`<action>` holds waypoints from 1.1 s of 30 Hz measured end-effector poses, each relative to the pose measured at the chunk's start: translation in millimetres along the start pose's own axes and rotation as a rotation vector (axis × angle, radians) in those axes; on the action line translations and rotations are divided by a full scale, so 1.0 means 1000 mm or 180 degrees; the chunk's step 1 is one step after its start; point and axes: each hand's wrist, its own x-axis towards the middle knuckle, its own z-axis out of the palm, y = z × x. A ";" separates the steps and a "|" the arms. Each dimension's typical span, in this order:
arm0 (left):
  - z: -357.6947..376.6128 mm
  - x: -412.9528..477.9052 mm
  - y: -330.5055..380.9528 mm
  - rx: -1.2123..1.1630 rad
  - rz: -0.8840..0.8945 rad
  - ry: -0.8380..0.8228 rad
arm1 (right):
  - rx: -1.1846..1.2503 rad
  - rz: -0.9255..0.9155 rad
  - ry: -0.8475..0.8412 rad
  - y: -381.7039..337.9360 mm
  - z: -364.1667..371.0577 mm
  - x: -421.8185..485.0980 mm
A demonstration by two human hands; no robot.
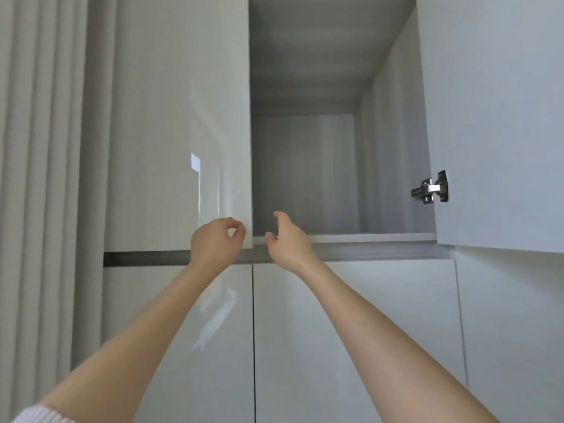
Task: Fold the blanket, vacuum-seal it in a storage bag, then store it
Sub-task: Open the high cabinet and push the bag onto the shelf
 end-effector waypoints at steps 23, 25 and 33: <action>-0.167 -0.053 -0.094 -0.0403 -0.0233 0.1199 | 0.1636 -0.0756 0.0742 -0.154 0.032 -0.052; -0.201 -0.068 -0.092 -0.0725 -0.0293 0.1393 | 0.1914 -0.0946 0.0517 -0.182 0.035 -0.072; -0.297 -0.103 -0.055 0.0129 0.0029 0.1615 | 0.2049 -0.1744 -0.0468 -0.287 0.081 -0.113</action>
